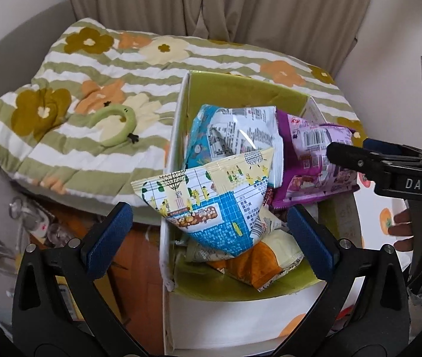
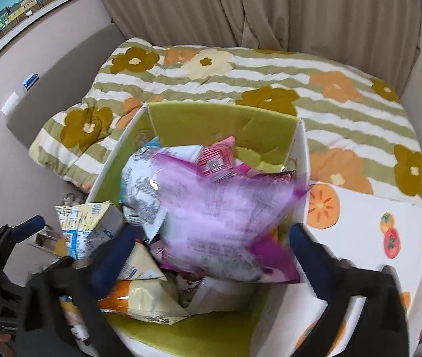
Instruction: Organize snacks
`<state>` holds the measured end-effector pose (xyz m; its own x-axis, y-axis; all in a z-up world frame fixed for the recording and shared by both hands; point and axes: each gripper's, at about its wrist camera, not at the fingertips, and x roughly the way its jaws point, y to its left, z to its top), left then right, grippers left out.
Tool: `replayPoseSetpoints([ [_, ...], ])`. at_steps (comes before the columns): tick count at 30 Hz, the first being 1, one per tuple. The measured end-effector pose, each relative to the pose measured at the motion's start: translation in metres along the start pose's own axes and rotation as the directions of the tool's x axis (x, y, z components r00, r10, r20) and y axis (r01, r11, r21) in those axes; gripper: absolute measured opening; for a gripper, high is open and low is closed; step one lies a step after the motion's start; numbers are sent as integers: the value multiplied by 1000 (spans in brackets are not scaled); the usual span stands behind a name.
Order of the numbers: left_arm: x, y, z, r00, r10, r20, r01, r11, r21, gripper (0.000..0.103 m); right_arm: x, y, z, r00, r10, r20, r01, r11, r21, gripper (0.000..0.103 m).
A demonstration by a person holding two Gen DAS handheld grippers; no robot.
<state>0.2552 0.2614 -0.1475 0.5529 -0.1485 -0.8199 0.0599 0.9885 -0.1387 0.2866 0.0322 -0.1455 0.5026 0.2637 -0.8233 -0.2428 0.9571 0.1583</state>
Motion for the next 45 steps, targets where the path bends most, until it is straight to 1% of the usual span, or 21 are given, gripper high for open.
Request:
replayPoseSetpoints([
  [1,0,-1,-2,1000,4,0,-4,1000,-1,103,-3,1,-1,1000,-10,9,10,1000,-4,103],
  [3,-2,-3,-5,1000,11,-1,-11,1000,-2,103,-11,3,-7,998,-54,44,55,998,-14,103],
  [5,-4,-7,-9,1000,12,-1,-12,1000,-2,103,-15,4,-12,996,-73,60,74,997,-18,103],
  [8,-12,-17,-12,1000,26,12,-26,1000,14,103,-28,-2,-21,995,-55,88,55,998,4,103],
  [11,-28,-29,-14,998,38,43,-39,999,28,103,-45,-7,-26,991,-50,127,48,999,21,103],
  [14,-53,-48,-19,995,44,87,-49,998,49,103,-70,-13,-34,984,-48,169,44,999,29,103],
  [16,-71,-63,-23,992,54,117,-62,996,67,103,-94,-20,-44,977,-57,205,51,998,38,103],
  [18,-88,-77,-27,990,53,132,-64,995,80,103,-115,-25,-54,970,-70,235,60,997,48,103],
  [23,-139,-111,-48,972,56,230,-77,994,82,103,-177,-41,-90,943,-157,292,141,987,75,103],
  [25,-158,-124,-59,961,60,270,-84,993,81,103,-204,-49,-111,925,-205,321,184,978,97,103],
  [29,-188,-144,-80,940,50,337,-85,993,87,103,-237,-59,-142,901,-250,354,218,968,128,103],
  [31,-201,-154,-90,926,53,373,-92,992,88,103,-254,-62,-160,880,-281,382,245,959,143,103],
  [35,-220,-167,-107,904,49,424,-97,991,92,103,-277,-65,-183,853,-306,422,265,952,153,103],
  [41,-230,-182,-123,898,33,439,-94,989,117,103,-291,-69,-203,838,-301,455,246,953,177,103],
  [45,-232,-187,-125,896,26,443,-91,988,127,103,-294,-72,-208,835,-309,456,248,950,189,103],
])
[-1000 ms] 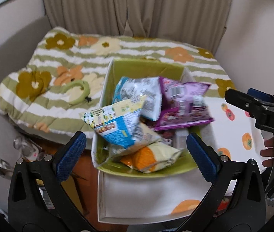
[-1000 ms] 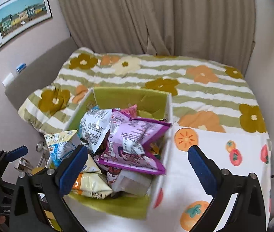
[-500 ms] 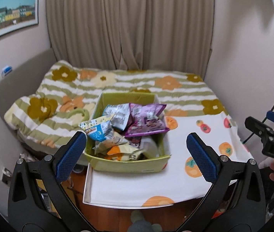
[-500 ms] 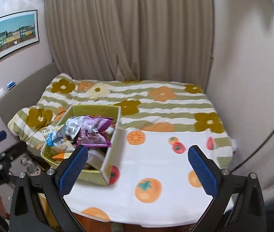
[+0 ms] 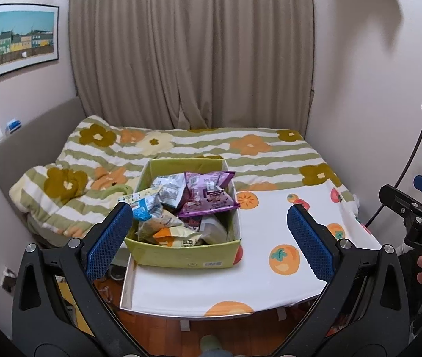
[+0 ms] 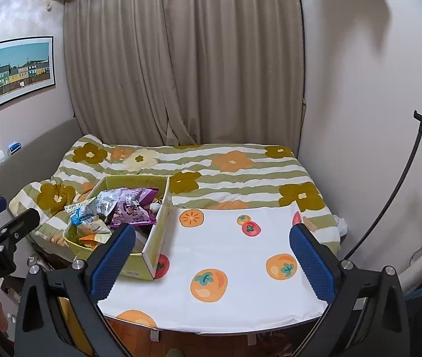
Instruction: Organize snacks
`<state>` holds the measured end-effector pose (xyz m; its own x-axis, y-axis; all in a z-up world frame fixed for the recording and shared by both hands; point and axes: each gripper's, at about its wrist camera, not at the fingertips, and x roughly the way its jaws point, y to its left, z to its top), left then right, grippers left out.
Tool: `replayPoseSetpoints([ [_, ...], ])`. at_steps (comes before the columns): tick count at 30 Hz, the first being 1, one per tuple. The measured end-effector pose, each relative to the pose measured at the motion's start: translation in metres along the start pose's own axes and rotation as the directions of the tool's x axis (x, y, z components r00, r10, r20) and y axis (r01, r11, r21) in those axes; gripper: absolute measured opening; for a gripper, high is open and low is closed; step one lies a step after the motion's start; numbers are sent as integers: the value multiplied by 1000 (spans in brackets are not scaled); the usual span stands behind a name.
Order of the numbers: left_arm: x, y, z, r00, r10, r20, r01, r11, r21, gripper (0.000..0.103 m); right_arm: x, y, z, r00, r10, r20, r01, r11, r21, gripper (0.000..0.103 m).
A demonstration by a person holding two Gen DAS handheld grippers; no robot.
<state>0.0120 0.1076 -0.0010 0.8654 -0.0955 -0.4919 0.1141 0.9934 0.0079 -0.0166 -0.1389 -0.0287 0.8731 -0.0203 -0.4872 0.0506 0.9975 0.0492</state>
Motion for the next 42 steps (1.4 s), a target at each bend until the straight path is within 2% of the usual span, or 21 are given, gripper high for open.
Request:
replayPoseSetpoints([
  [42,16,-8,9,1000,-8,-12,8,999,32,103,4,-12,-1,1000,-21,-3,21,999,27,103],
])
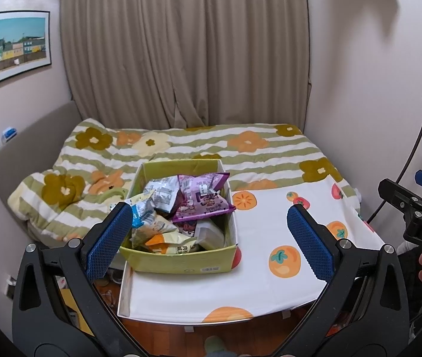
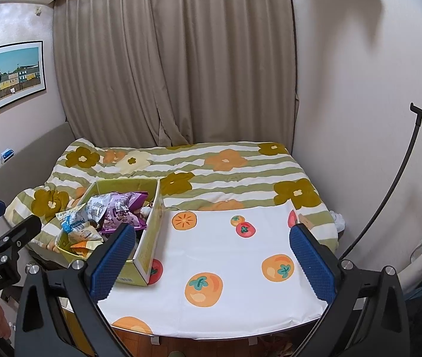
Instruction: Organize snacks
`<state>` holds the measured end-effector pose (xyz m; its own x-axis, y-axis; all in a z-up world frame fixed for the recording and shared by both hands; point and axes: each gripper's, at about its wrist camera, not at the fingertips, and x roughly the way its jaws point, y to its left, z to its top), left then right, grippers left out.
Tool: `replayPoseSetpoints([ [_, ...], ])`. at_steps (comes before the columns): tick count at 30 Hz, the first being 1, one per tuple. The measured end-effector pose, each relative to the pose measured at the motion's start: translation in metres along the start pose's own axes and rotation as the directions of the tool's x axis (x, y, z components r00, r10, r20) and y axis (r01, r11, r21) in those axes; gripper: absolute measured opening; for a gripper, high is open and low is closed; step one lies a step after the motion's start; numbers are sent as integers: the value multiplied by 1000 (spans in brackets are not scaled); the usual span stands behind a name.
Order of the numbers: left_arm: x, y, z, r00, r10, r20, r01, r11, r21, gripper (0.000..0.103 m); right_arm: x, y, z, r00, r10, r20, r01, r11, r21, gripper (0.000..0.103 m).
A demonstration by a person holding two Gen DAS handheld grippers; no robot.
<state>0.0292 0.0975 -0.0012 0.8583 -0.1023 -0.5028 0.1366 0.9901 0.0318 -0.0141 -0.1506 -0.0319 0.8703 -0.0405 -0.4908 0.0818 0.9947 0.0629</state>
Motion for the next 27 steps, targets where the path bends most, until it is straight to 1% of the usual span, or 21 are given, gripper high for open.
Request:
replayPoseSetpoints([
  [16,2,1,-3,1000,1,0,-1,1000,2,103,1,-2,1,1000,-10,-2,10,1000,3,103],
  [22,0,-2,-5,1000,17,17,-17,1000,8,103,2,0,1,1000,-11,0,11,1000,7,103],
  [27,-4,-4,-6,999,11,34,-12,1000,13,103,1,0,1,1000,-9,-1,9,1000,7,103],
])
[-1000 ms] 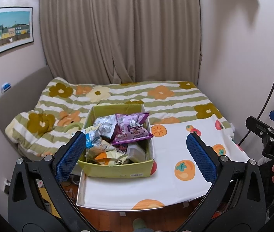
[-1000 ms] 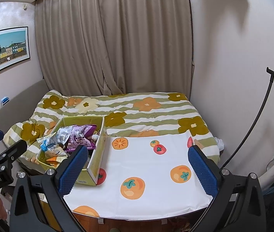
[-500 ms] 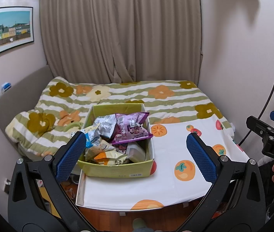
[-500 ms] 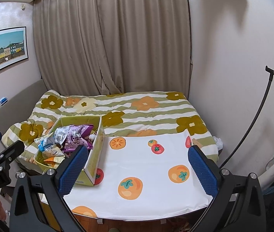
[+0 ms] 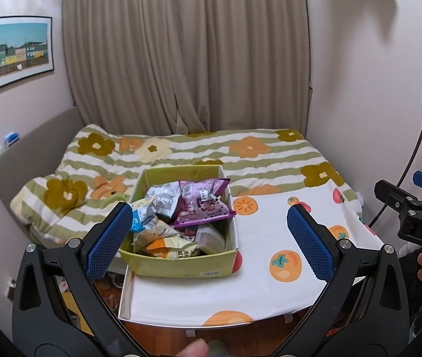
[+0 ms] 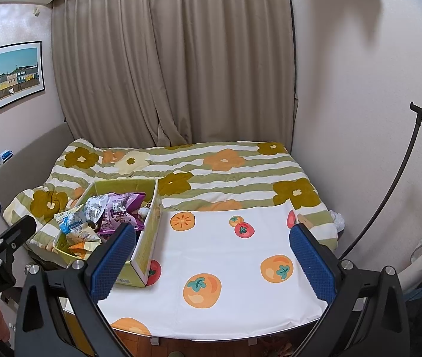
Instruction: Organize snacks
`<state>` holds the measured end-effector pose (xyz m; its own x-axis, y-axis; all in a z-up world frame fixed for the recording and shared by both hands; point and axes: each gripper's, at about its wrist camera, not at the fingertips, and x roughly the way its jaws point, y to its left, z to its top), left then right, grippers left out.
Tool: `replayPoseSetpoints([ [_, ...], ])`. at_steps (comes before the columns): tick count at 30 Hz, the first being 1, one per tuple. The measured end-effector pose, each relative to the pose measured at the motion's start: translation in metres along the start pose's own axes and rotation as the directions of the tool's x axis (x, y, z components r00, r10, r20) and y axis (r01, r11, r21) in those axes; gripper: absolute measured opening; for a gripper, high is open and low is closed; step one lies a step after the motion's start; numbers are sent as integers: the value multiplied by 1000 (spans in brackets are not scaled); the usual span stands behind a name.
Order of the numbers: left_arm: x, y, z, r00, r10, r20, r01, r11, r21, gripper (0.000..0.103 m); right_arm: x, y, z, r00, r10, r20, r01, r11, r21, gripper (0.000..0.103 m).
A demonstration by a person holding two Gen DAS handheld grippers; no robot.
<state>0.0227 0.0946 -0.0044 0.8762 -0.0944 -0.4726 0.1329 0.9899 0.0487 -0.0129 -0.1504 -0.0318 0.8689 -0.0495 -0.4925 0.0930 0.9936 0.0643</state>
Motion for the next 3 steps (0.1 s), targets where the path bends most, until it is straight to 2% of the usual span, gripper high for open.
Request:
replayPoseSetpoints([
  [3,-1,-1,-2,1000,-6,3,6,1000,-6,103,1,1,1,1000,0,-1,0,1000,0,103],
])
